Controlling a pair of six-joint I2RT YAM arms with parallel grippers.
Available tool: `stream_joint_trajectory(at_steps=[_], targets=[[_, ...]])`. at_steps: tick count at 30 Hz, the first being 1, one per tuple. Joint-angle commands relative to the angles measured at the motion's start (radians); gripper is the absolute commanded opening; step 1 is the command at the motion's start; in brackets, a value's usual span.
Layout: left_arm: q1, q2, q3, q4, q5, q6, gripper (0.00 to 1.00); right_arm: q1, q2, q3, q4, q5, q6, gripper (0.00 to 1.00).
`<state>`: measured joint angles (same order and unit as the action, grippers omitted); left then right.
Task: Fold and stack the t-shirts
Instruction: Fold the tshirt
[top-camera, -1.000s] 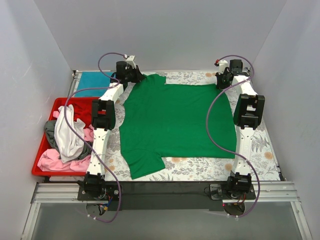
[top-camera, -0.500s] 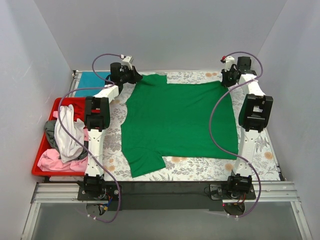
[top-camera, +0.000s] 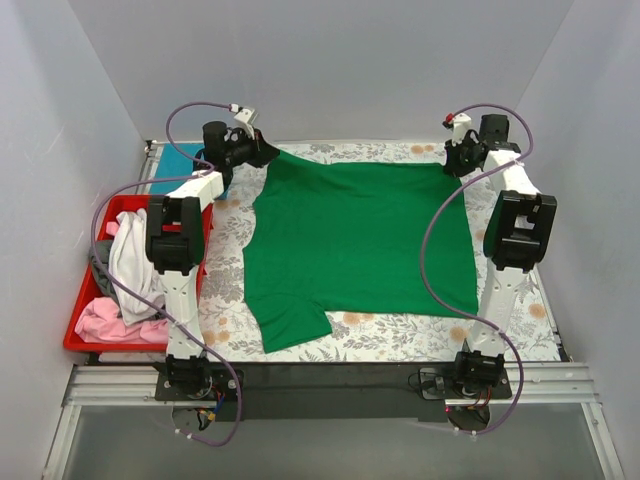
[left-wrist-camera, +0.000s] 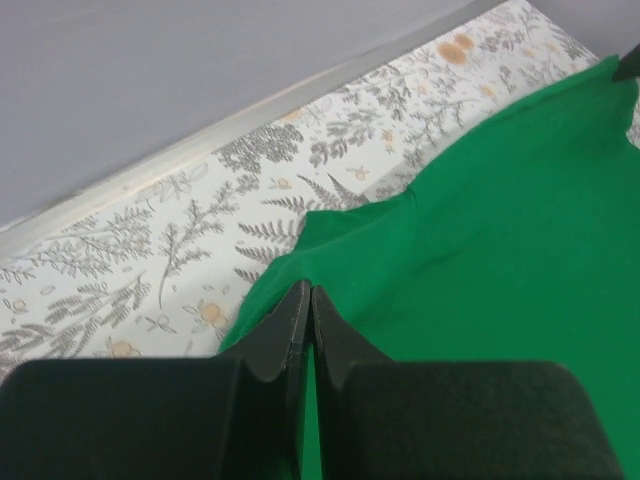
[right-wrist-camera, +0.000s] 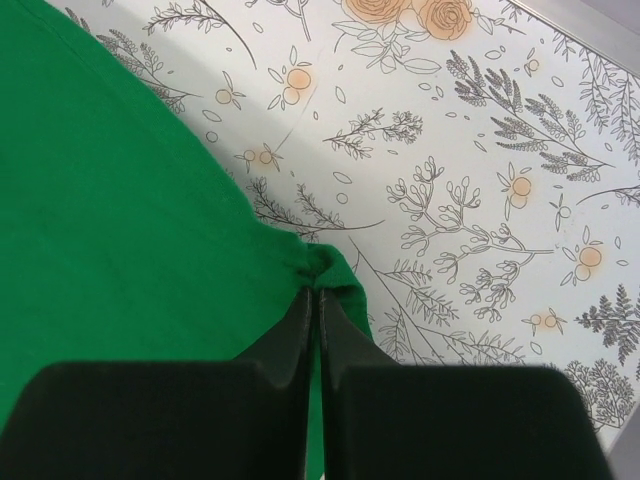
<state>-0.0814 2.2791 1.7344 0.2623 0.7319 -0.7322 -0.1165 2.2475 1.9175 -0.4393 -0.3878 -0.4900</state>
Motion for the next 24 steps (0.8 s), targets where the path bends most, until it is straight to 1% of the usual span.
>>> stream_joint_trajectory(at_steps=[1, 7, 13, 15, 21, 24], targets=[[0.005, -0.151, -0.088, -0.005, 0.043, 0.054, 0.00, -0.011, -0.092, -0.026, 0.025, -0.020, -0.036, 0.01], [0.005, -0.250, -0.251, -0.018, 0.049, 0.073, 0.00, -0.020, -0.127, -0.077, 0.008, -0.049, -0.074, 0.01], [0.005, -0.357, -0.351, -0.084, 0.063, 0.114, 0.00, -0.020, -0.143, -0.109, -0.032, -0.074, -0.117, 0.01], [0.005, -0.383, -0.383, -0.135, 0.072, 0.140, 0.00, -0.020, -0.144, -0.132, -0.041, -0.074, -0.142, 0.01], [0.005, -0.441, -0.489, -0.176, 0.060, 0.189, 0.00, -0.028, -0.173, -0.199, -0.050, -0.077, -0.196, 0.01], [0.005, -0.455, -0.516, -0.184, 0.050, 0.208, 0.00, -0.032, -0.196, -0.224, -0.050, -0.074, -0.220, 0.01]])
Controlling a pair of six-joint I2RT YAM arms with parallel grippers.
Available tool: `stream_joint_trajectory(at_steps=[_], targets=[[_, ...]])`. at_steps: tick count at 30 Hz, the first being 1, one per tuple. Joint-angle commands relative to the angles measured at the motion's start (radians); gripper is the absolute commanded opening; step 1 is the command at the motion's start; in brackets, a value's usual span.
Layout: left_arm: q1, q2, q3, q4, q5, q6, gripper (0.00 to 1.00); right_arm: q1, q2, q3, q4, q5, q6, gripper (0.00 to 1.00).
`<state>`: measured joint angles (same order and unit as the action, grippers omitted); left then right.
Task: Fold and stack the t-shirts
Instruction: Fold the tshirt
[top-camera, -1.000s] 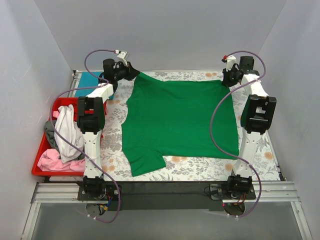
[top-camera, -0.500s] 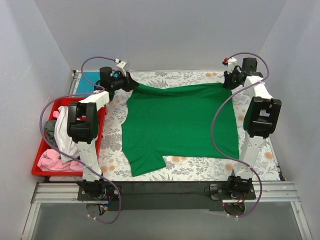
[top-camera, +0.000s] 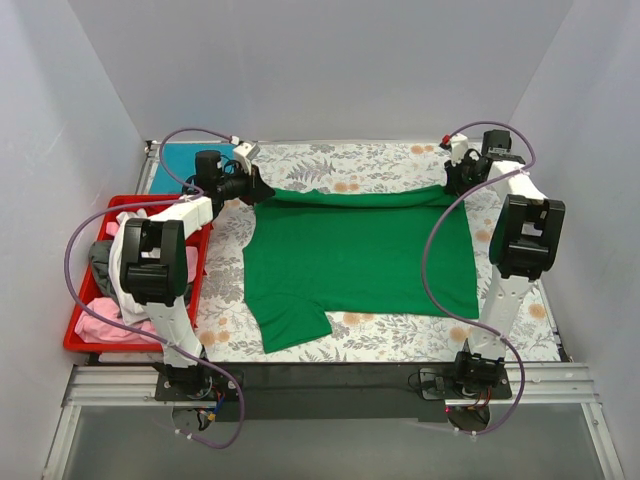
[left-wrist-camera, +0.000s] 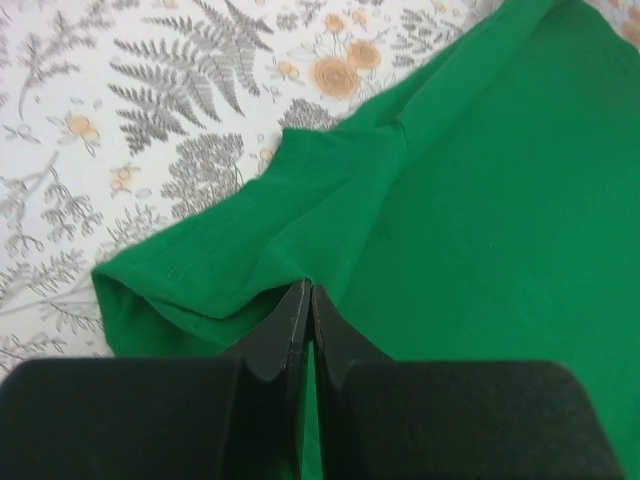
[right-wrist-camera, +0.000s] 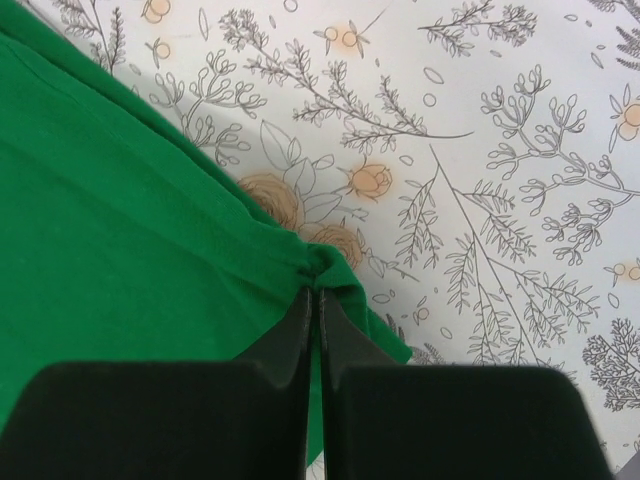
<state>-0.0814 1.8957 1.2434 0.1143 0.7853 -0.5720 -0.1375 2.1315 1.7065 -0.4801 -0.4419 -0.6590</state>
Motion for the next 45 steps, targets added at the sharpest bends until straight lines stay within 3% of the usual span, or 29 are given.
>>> stream_joint_trajectory(at_steps=[1, 21, 23, 24, 28, 30, 31, 33, 34, 37, 45], targets=[[0.005, -0.069, -0.036, -0.041, -0.006, 0.047, 0.00, -0.013, -0.087, -0.025, -0.011, -0.020, -0.057, 0.01], [-0.014, -0.043, -0.125, -0.185, -0.020, 0.204, 0.00, -0.014, -0.157, -0.231, -0.014, 0.065, -0.290, 0.01], [-0.024, -0.040, -0.119, -0.214, -0.027, 0.254, 0.00, -0.014, -0.162, -0.238, -0.015, 0.071, -0.301, 0.07], [-0.030, -0.031, -0.107, -0.267, -0.034, 0.276, 0.00, -0.014, -0.163, -0.240, -0.018, 0.084, -0.309, 0.16], [-0.023, -0.001, 0.034, -0.557, -0.049, 0.411, 0.22, -0.028, -0.212, -0.223, -0.087, 0.095, -0.358, 0.46], [0.006, 0.011, 0.109, -0.617, -0.020, 0.399, 0.25, -0.031, -0.234, -0.190, -0.129, 0.071, -0.355, 0.53], [0.009, 0.016, 0.167, -0.649, 0.004, 0.388, 0.28, -0.031, -0.245, -0.168, -0.140, 0.057, -0.337, 0.61], [0.008, 0.048, 0.256, -0.656, 0.046, 0.344, 0.45, -0.031, -0.230, -0.095, -0.164, 0.020, -0.276, 0.61], [0.005, 0.109, 0.313, -0.651, 0.032, 0.301, 0.47, -0.028, -0.172, -0.040, -0.199, 0.011, -0.228, 0.58], [0.003, 0.232, 0.473, -0.708, 0.016, 0.262, 0.52, -0.010, -0.029, 0.137, -0.307, 0.011, -0.148, 0.51], [-0.009, 0.318, 0.554, -0.706, -0.070, 0.215, 0.53, 0.006, 0.064, 0.168, -0.315, 0.089, -0.143, 0.53]])
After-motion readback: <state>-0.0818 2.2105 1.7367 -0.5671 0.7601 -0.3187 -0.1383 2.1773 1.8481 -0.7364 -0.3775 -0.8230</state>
